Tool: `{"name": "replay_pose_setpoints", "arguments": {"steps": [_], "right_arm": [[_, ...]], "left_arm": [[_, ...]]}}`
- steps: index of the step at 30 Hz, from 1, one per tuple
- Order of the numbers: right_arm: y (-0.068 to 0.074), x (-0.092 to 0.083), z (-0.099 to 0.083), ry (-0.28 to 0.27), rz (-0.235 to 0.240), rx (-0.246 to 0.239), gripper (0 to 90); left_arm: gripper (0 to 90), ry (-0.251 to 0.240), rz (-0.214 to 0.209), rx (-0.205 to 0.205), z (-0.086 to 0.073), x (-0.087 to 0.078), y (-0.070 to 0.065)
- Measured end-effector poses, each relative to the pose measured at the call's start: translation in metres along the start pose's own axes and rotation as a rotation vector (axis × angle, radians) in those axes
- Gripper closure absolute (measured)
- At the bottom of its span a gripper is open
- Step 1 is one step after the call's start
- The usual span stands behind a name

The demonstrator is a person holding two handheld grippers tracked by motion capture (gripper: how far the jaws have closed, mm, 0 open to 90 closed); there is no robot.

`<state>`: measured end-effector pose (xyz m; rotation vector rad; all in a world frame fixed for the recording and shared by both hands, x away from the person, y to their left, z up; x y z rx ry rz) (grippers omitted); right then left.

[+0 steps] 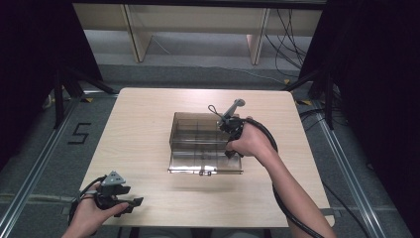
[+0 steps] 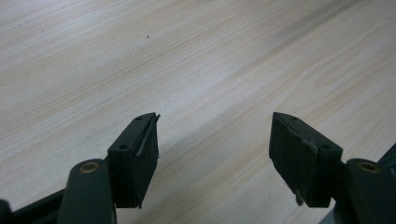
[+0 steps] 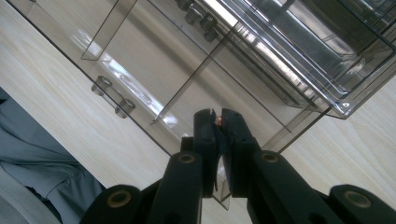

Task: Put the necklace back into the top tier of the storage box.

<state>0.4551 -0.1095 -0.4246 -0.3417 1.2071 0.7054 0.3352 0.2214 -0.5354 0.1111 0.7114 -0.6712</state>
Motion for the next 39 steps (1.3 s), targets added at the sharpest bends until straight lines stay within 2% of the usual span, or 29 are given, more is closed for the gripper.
{"name": "replay_pose_setpoints", "arguments": {"steps": [2,6,12,14,17,23,30,31,33,35,36,39], "right_arm": [[0.000,0.001,0.000,0.006,0.001,-0.001,85.5],[0.001,0.003,-0.001,0.010,0.000,0.011,85.5],[0.000,0.007,-0.002,0.016,-0.002,0.001,85.4],[0.000,0.009,-0.003,0.019,0.000,-0.002,85.5],[0.001,0.010,-0.003,0.024,-0.002,0.000,85.4],[0.001,0.013,-0.004,0.032,-0.001,0.008,85.4],[0.000,0.015,-0.005,0.040,0.002,-0.013,85.4],[0.001,0.016,-0.006,0.042,-0.001,0.005,85.4],[0.000,0.017,-0.006,0.037,0.001,-0.012,85.4],[0.000,0.018,-0.006,0.040,-0.003,-0.012,85.4],[0.000,0.018,-0.006,0.044,-0.001,-0.012,85.4],[0.000,0.020,-0.008,0.051,-0.011,0.003,85.4]], "left_arm": [[32.8,0.002,0.005,0.016,0.000,0.000,0.002],[32.8,0.001,0.005,0.014,0.000,0.000,0.001],[32.8,0.002,0.005,0.015,0.000,0.000,0.001],[32.8,0.000,-0.002,-0.001,0.000,0.000,-0.001],[32.8,0.001,0.005,0.015,0.000,0.000,0.001],[32.8,0.001,0.005,0.015,0.000,0.000,0.001],[32.8,0.001,0.005,0.015,0.000,0.000,0.001],[32.8,0.003,-0.004,0.002,0.000,0.000,0.000],[32.8,0.001,-0.002,0.000,0.000,0.000,-0.001],[32.8,0.000,-0.002,0.002,0.000,0.000,0.000],[32.8,0.001,0.005,0.016,0.000,0.000,0.001],[32.8,0.002,0.000,0.007,0.000,0.000,0.000]]}}
Point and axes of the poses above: each handheld gripper's, and its own axes: x roughly forward along the jaws, z roughly out of its top, y roughly to its left, the point moved 6 cm from there along x, roughly forward along the jaws, and after that the axes turned 10 degrees about -y, right-handed, at the moved point
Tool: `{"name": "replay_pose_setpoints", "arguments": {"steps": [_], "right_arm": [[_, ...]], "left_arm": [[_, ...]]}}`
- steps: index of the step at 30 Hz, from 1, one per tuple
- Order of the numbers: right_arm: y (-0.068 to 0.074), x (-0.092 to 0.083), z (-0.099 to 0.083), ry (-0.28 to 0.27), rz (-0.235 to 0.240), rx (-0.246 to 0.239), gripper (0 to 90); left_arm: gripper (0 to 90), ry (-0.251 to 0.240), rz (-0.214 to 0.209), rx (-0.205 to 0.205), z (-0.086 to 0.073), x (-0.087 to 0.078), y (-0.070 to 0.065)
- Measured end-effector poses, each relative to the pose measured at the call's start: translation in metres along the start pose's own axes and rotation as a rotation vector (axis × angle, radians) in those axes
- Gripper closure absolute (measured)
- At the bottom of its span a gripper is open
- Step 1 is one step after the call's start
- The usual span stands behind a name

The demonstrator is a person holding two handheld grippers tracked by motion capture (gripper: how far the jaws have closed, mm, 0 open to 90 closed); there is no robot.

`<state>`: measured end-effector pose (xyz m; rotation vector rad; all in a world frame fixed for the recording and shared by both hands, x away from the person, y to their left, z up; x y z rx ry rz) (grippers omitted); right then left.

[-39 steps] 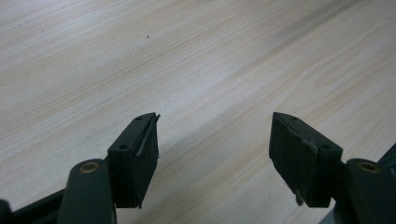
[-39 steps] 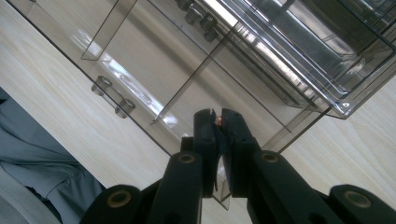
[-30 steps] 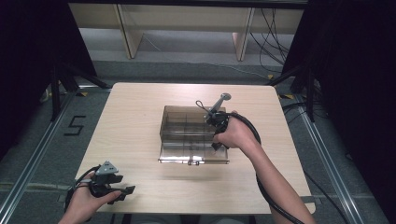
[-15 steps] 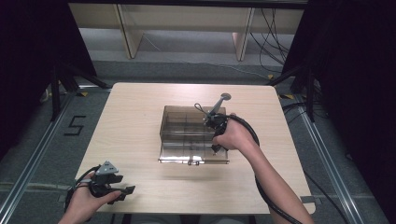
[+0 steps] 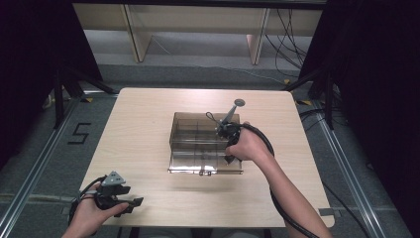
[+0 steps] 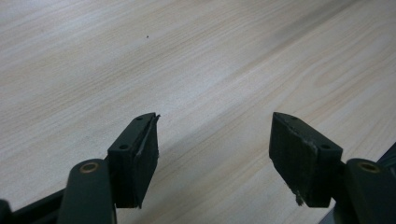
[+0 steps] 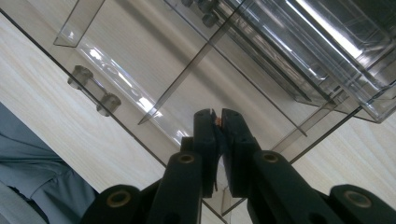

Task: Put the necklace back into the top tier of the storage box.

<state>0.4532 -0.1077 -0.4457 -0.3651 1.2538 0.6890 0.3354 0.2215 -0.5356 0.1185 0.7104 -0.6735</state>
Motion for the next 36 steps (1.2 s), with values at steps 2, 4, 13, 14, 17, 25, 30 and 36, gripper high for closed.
{"name": "replay_pose_setpoints", "arguments": {"steps": [2,4,13,14,17,25,30,36], "right_arm": [[0.000,0.001,-0.001,0.003,0.004,0.003,85.4],[0.000,0.003,-0.001,0.005,0.000,0.009,85.3],[-0.002,0.005,-0.002,0.018,-0.001,0.007,85.2],[-0.003,0.006,-0.002,0.019,-0.004,0.004,85.2],[-0.003,0.006,-0.002,0.018,-0.008,0.005,85.1],[-0.003,0.010,-0.003,0.029,-0.008,0.008,84.5],[-0.006,0.012,-0.003,0.026,-0.017,-0.013,84.5],[-0.005,0.012,-0.003,0.025,-0.019,-0.002,84.2]], "left_arm": [[32.8,-0.001,0.003,0.005,0.000,0.000,0.001],[32.8,0.000,-0.003,-0.007,0.000,0.000,-0.001],[32.8,-0.001,0.004,0.009,0.000,0.000,0.001],[32.8,-0.001,0.004,0.008,0.000,0.000,0.001],[32.8,-0.001,0.004,0.008,0.000,0.000,0.001],[32.8,0.000,0.004,0.007,0.000,0.000,0.001],[32.8,0.000,-0.004,-0.009,0.000,0.000,-0.001],[32.8,0.001,0.002,0.005,0.000,0.000,0.001]]}}
Point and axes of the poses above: each handheld gripper's, and its own axes: x roughly forward along the jaws, z roughly out of its top, y roughly to its left, the point moved 6 cm from there along x, roughly forward along the jaws, and after that the axes turned 10 degrees about -y, right-handed, at the moved point
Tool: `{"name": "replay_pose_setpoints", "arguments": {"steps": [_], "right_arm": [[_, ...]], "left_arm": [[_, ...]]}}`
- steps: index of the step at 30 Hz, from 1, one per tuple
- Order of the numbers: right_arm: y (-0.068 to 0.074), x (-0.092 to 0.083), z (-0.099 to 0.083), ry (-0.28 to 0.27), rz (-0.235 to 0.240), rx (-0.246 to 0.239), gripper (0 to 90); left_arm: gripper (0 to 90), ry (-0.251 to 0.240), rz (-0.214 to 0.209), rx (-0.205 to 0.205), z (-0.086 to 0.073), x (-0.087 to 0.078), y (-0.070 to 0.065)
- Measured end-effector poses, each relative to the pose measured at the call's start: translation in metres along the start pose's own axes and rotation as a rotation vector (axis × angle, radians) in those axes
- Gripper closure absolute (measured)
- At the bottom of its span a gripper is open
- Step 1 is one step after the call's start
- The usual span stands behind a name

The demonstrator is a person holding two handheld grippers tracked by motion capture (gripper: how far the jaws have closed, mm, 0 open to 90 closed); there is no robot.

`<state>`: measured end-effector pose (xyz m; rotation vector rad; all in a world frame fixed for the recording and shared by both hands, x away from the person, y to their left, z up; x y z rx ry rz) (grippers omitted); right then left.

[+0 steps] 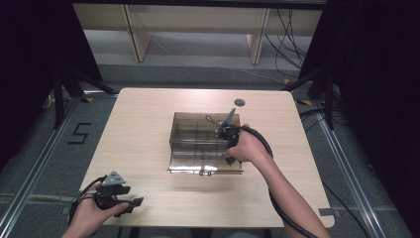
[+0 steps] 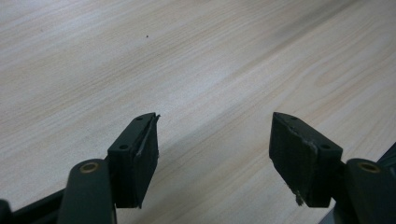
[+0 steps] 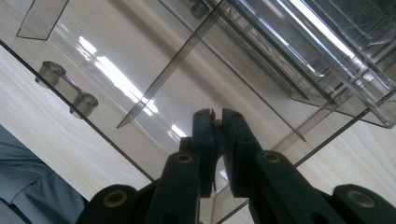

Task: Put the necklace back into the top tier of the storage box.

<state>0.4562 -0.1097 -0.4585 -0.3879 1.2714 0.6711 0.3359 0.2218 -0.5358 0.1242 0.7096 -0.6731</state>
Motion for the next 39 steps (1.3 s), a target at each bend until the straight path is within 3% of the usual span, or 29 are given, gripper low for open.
{"name": "replay_pose_setpoints", "arguments": {"steps": [6,8,23,31,35,37,39], "right_arm": [[0.001,-0.002,-0.001,0.008,0.003,0.013,82.1],[0.000,-0.002,0.000,-0.003,-0.001,-0.006,80.5],[0.004,-0.014,0.000,-0.025,-0.013,-0.010,76.8],[0.005,-0.023,-0.006,-0.026,-0.010,-0.001,74.5],[0.005,-0.029,-0.011,-0.058,-0.014,0.008,73.9],[0.003,-0.032,-0.013,-0.066,-0.015,-0.011,73.6],[0.004,-0.035,-0.015,-0.062,-0.018,0.004,73.5]], "left_arm": [[32.8,0.009,0.005,0.006,0.000,0.000,0.001],[32.8,0.006,0.005,0.008,0.000,0.000,0.001],[32.8,0.011,0.006,0.011,0.000,0.000,0.001],[32.8,-0.001,0.001,0.006,0.000,0.001,0.001],[32.8,-0.001,0.002,0.004,0.000,0.000,0.000],[32.8,0.009,0.007,0.005,0.000,0.000,0.001],[32.8,0.007,-0.002,-0.013,0.000,0.000,-0.001]]}}
Point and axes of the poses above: each handheld gripper's, and its own axes: x roughly forward along the jaws, z roughly out of its top, y roughly to its left, the point moved 6 cm from there along x, roughly forward along the jaws, and after that the axes turned 10 degrees about -y, right-handed, at the moved point
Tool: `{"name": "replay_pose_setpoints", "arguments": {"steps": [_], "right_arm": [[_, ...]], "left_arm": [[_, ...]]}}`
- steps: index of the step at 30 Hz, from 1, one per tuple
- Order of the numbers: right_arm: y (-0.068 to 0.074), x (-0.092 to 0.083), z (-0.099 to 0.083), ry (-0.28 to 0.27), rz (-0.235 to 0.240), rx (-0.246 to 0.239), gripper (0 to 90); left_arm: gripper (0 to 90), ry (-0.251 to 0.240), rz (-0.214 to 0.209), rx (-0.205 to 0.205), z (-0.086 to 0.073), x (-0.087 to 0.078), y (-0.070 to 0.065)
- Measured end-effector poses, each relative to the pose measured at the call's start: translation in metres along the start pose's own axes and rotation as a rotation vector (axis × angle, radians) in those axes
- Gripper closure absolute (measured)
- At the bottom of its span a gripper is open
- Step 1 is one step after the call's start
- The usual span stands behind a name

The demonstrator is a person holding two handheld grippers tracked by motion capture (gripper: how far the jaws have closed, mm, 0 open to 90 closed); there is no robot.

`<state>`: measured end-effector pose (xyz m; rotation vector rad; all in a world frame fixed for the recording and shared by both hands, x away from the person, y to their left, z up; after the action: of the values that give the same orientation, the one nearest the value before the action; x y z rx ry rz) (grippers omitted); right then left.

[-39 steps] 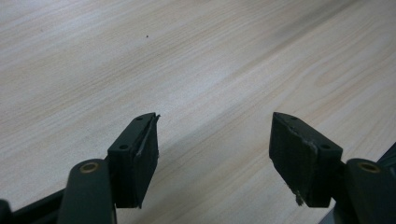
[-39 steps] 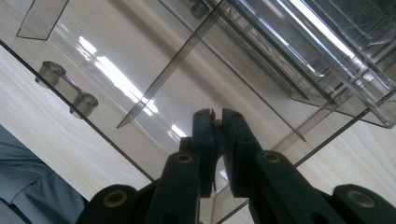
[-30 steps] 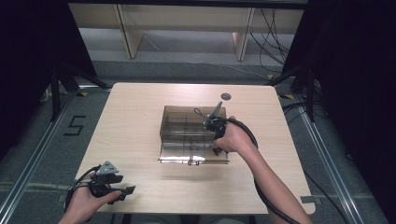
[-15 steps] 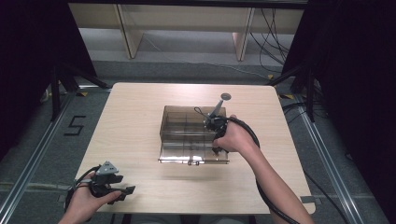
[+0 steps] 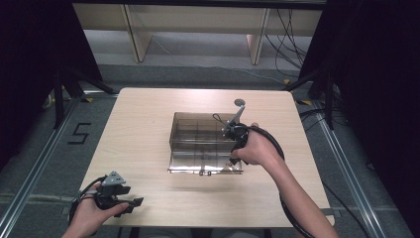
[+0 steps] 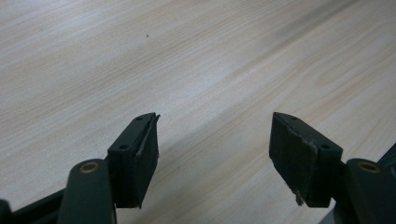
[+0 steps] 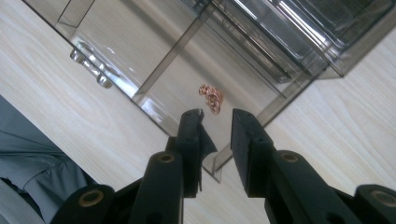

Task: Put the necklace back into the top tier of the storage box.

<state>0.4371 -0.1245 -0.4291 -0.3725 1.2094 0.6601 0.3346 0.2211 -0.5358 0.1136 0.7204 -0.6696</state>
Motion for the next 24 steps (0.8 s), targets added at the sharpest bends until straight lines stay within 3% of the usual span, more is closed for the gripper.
{"name": "replay_pose_setpoints", "arguments": {"steps": [2,5,7,12,14,15,18,22,24], "right_arm": [[-0.002,-0.003,-0.002,-0.013,-0.002,-0.013,73.4],[-0.001,-0.009,-0.008,-0.024,-0.007,0.018,72.8],[-0.003,-0.010,-0.012,-0.032,-0.006,0.001,72.4],[-0.006,-0.014,-0.022,-0.044,-0.003,0.020,71.7],[-0.008,-0.014,-0.024,-0.054,-0.003,0.002,71.6],[-0.008,-0.016,-0.029,-0.055,0.001,0.025,71.2],[-0.011,-0.018,-0.036,-0.060,-0.007,0.031,71.0],[-0.015,-0.018,-0.043,-0.063,-0.008,0.043,71.0],[-0.018,-0.016,-0.048,-0.066,-0.007,0.045,70.7]], "left_arm": [[32.8,0.000,0.000,0.001,0.000,0.000,0.000],[32.8,0.001,0.001,0.000,0.000,0.000,0.000],[32.8,0.001,0.001,0.001,0.000,0.000,0.000],[32.7,0.001,0.007,0.003,0.000,0.000,0.001],[32.7,0.004,0.003,0.002,0.000,0.000,0.000],[32.7,0.002,0.006,0.003,0.000,0.000,0.001],[32.8,0.003,0.012,0.017,0.000,0.001,0.002],[32.8,0.004,0.007,0.000,0.000,0.001,0.001],[32.7,0.009,0.017,0.020,0.000,0.001,0.003]]}}
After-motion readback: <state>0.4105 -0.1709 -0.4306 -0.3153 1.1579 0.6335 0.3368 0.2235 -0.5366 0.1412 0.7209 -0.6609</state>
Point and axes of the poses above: each handheld gripper's, and its own axes: x roughly forward along the jaws, z roughly out of its top, y roughly to its left, the point moved 6 cm from there along x, roughly forward along the jaws, and after that the axes turned 10 degrees about -y, right-handed, at the moved point
